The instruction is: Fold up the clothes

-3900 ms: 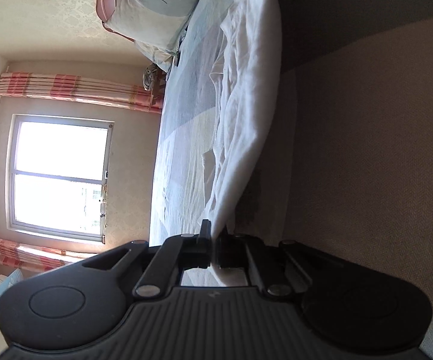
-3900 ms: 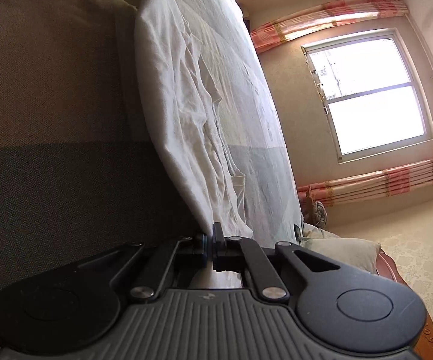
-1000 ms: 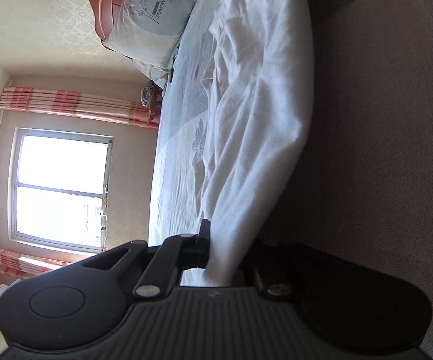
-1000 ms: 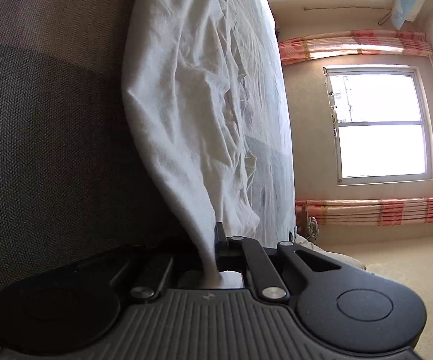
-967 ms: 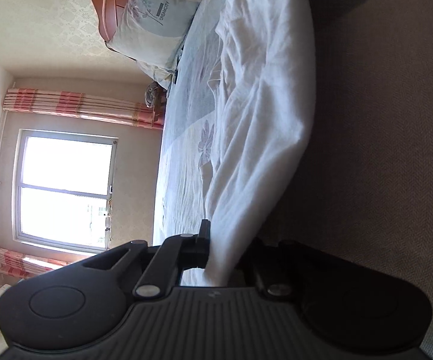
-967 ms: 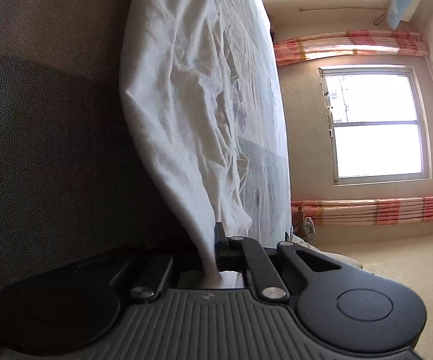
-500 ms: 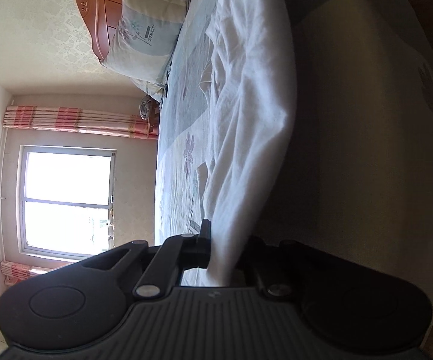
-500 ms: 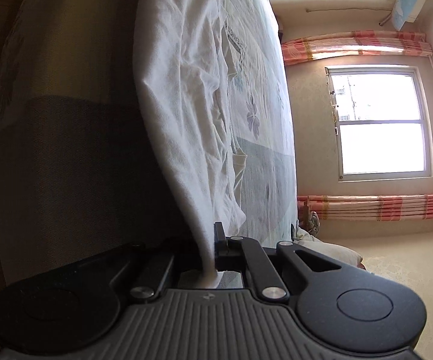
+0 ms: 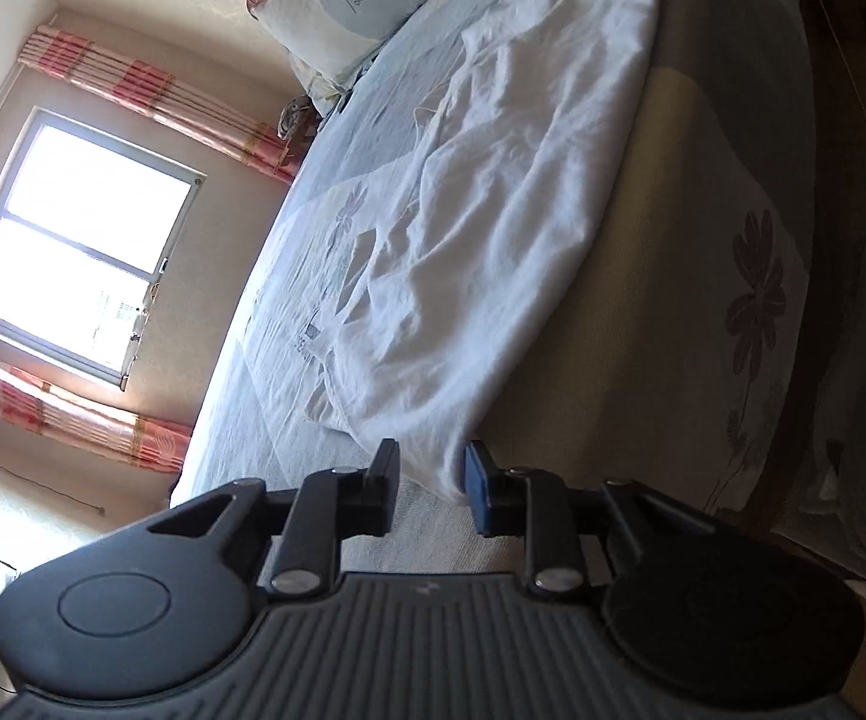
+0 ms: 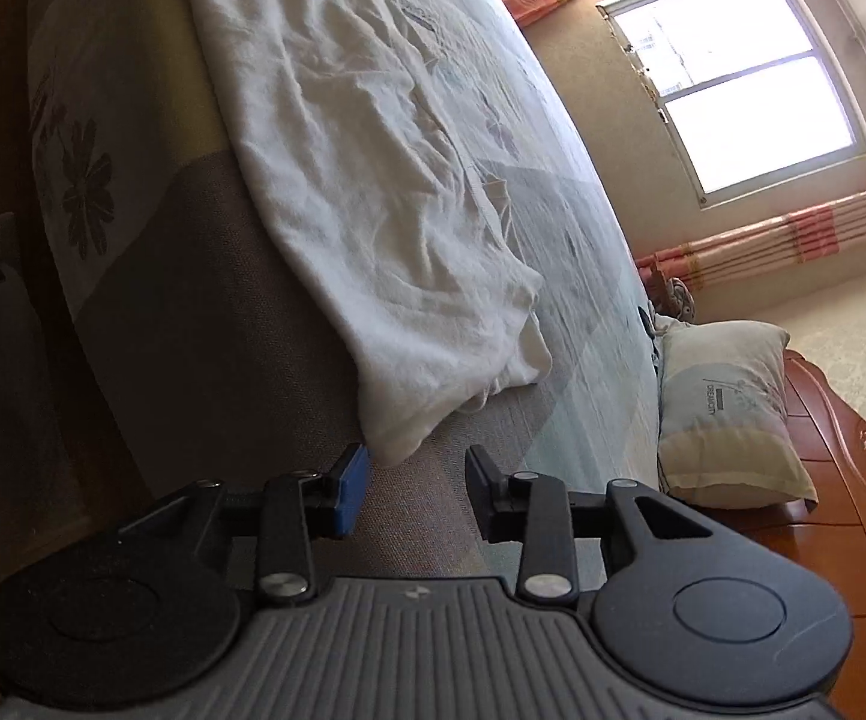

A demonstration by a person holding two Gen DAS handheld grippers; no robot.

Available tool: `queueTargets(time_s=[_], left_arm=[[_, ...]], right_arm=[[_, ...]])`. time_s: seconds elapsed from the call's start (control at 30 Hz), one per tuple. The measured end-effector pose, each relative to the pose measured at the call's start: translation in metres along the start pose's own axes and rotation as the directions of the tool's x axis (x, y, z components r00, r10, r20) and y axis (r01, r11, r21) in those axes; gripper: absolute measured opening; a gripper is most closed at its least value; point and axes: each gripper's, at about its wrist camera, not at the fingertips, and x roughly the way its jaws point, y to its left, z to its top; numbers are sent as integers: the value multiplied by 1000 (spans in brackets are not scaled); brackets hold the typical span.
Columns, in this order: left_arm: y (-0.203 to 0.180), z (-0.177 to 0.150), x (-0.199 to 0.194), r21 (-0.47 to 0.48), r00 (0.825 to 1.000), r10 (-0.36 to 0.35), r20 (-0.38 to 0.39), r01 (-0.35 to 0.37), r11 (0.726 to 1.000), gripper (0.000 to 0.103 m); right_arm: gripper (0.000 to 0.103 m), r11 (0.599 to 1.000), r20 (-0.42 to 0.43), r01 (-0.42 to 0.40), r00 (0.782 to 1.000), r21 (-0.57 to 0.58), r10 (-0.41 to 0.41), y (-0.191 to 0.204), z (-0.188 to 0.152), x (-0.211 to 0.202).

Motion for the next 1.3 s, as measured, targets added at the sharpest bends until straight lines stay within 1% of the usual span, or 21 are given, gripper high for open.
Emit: queueTargets(time_s=[0.03, 0.13, 0.2, 0.37, 0.47, 0.57, 0.67, 0.7, 0.73, 0.8, 0.87, 0.9, 0.93, 1.0, 1.03, 1.1, 1.13, 1.2, 1.23, 1.27, 1.3], left_arm=[[-3, 0, 1, 10, 1000, 13, 8, -13, 1000, 58], [-24, 0, 9, 115, 996, 85, 0, -84, 990, 59], [-29, 2, 18, 144, 991, 137, 2, -136, 980, 59], [-8, 4, 46, 2, 983, 171, -65, -171, 985, 60], [5, 0, 45, 32, 957, 272, -103, -270, 962, 60], [25, -9, 37, 22, 929, 337, -154, -337, 941, 60], [43, -14, 29, -19, 914, 356, -194, -366, 930, 60], [48, -14, 27, -49, 916, 347, -200, -363, 930, 60], [55, -12, 22, -119, 931, 311, -193, -337, 934, 60], [70, -3, 16, -309, 975, 185, -122, -214, 927, 60], [80, 4, 11, -478, 998, 57, -21, -60, 877, 61], [82, 5, 8, -547, 999, -8, 37, 27, 837, 62], [83, 4, 8, -602, 992, -74, 99, 119, 789, 62], [83, 3, 16, -682, 956, -194, 220, 293, 670, 63], [80, -3, 22, -710, 943, -235, 235, 332, 622, 63], [71, -16, 32, -767, 945, -281, 169, 305, 564, 63], [68, -26, 40, -796, 944, -307, 124, 279, 537, 61], [70, -51, 42, -832, 933, -320, 165, 306, 462, 62], [72, -59, 40, -845, 928, -333, 169, 310, 436, 61], [74, -62, 36, -850, 929, -334, 159, 301, 432, 62], [76, -60, 31, -848, 936, -321, 144, 284, 448, 62]], right_arm=[[47, 999, 13, 3, 1000, 36, -3, -1, 0, -5], [53, 996, 63, -9, 998, 86, 4, -2, 5, -15], [55, 994, 87, -22, 996, 104, 12, 1, 12, -17], [56, 978, 133, -43, 991, 206, 16, 2, 19, -20], [56, 964, 160, -58, 987, 258, 16, 2, 20, -24], [63, 957, 155, -59, 988, 283, 15, 0, 17, -23], [63, 944, 128, -62, 992, 323, 21, -4, 11, -12], [63, 936, 123, -65, 992, 346, 23, -7, 10, -8], [63, 928, 121, -67, 992, 367, 24, -10, 10, -5], [70, 898, 145, -95, 989, 429, 35, -18, 12, 0], [75, 860, 180, -135, 982, 492, 51, -26, 14, 5], [75, 831, 213, -176, 975, 528, 71, -30, 16, 8], [75, 790, 251, -229, 963, 569, 97, -34, 16, 12], [75, 710, 290, -305, 946, 635, 147, -36, 14, 26], [75, 668, 305, -337, 937, 664, 170, -36, 12, 33], [75, 576, 338, -397, 917, 714, 212, -36, 8, 49], [75, 550, 337, -402, 915, 732, 222, -33, 3, 54], [75, 550, 311, -376, 926, 746, 212, -23, -11, 55], [75, 562, 314, -370, 929, 740, 198, -20, -19, 49], [76, 570, 307, -360, 932, 738, 192, -17, -26, 42], [76, 573, 297, -350, 936, 741, 188, -17, -31, 36]])
